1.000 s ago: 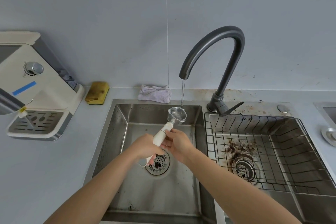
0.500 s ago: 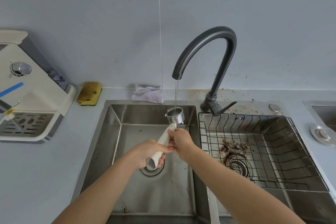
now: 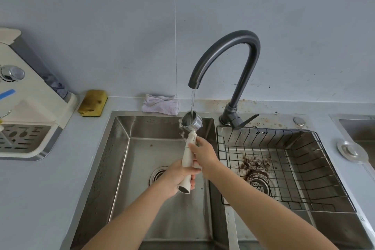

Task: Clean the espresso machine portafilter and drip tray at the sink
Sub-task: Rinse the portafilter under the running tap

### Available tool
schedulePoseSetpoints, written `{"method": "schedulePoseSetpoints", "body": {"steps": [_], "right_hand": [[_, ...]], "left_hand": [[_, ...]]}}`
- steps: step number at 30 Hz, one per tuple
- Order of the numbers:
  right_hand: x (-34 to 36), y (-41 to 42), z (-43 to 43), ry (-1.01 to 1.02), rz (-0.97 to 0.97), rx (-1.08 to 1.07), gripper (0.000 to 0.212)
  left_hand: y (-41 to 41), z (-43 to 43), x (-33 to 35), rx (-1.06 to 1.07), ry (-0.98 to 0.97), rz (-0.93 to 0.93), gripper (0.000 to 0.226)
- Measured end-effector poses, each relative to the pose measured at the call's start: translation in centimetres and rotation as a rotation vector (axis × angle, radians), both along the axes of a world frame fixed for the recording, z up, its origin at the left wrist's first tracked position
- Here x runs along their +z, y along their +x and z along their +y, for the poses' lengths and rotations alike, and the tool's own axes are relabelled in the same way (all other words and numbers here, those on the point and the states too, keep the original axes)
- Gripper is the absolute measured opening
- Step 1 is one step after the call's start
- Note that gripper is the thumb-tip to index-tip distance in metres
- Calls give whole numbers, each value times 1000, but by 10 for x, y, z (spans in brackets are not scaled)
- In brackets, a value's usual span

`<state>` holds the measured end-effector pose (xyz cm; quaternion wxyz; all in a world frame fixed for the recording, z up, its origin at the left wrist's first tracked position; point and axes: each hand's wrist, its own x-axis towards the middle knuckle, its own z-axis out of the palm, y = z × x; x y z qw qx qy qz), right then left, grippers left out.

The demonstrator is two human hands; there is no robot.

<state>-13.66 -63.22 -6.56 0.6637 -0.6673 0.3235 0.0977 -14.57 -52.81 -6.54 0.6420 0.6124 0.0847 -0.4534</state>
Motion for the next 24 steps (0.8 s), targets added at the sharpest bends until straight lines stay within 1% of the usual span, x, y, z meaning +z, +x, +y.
{"method": "schedulePoseSetpoints", "body": {"steps": [4,7,13,15,17,24], "right_hand": [[3,-2,0,76,-64,18,34],[3,1,4,97,-120,61,32],[3,4,10,216,-132,65,34],[4,3,10,255,-125,62,32],[4,2,10,294,-119,50,35],[-3,-2,15,416,-90,27,40]], "left_hand": [[-3,-1,-2,32,58,-152,21],[-5,0,-3,67,102,-249,14],[0,2,-9,132,186,-351,17],[1,4,-12,125,249,-394,19],[1,5,-14,116,307,-428,15],[4,14,-20,36,554,-521,17]]}}
